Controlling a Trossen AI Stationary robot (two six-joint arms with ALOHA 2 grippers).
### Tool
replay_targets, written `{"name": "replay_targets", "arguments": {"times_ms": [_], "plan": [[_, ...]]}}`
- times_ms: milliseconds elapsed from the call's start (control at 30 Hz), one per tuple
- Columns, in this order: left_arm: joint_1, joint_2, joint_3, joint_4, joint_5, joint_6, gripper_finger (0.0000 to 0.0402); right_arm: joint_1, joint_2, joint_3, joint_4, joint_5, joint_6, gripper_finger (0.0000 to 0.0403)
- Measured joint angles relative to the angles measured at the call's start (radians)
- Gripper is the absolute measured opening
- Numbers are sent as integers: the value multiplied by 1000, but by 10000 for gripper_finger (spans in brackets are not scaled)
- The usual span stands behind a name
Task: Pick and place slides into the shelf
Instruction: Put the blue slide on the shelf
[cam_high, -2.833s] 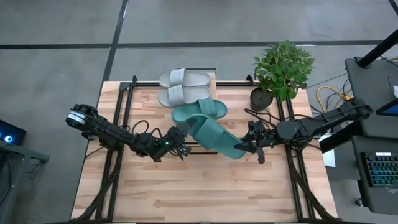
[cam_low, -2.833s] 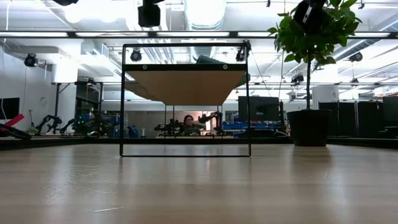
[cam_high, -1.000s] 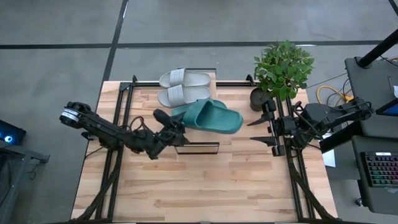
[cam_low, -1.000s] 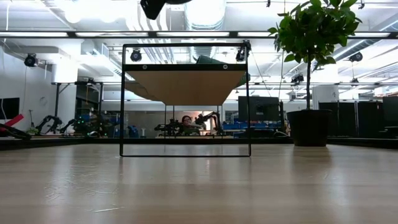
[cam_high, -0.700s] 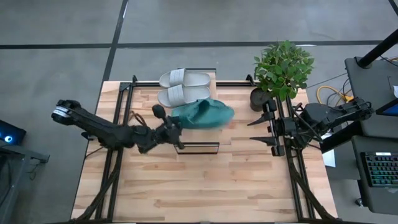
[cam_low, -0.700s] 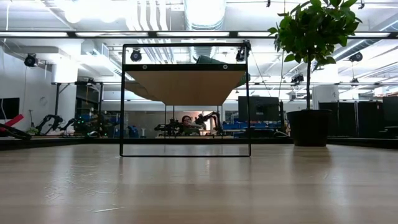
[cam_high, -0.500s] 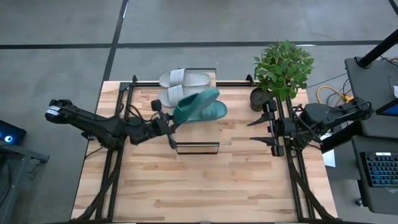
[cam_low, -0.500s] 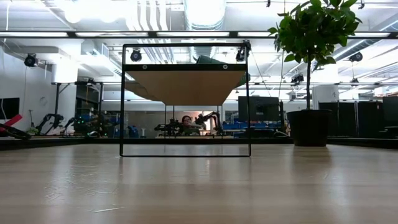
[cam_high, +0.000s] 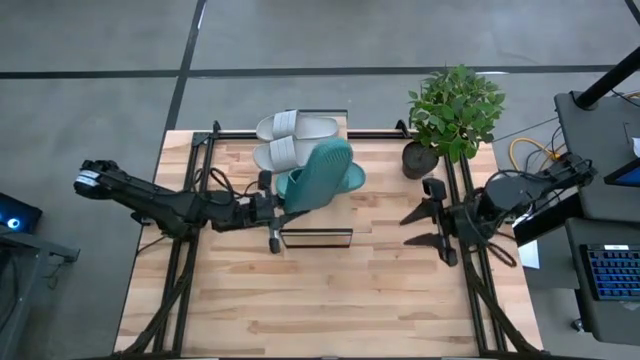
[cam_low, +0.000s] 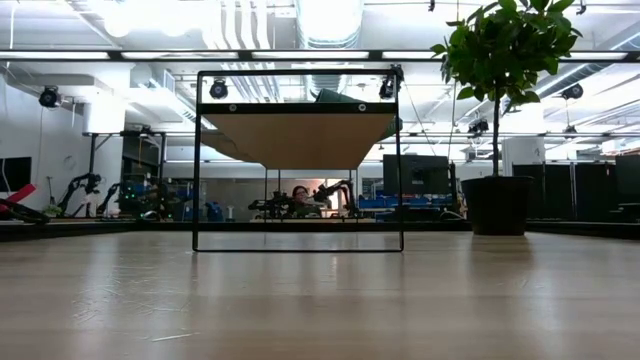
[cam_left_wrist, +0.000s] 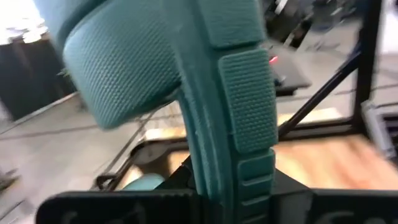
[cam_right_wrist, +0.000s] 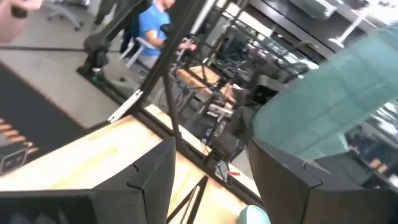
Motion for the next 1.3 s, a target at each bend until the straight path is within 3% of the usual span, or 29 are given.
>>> {"name": "replay_targets", "arguments": {"times_ms": [267,767,1133,1300], "plan": [[0,44,-4,179,174,160,19,15,76,0,92,0,100,194],[16,207,-5,517,481,488,19,14,186,-1,299,-2,11,194],[90,312,-4,675,511,505,19,13,264,-1,411,1,-89,194],[91,339,-1,694,534,513,19,-3,278,-1,444,50,-121,194]]}}
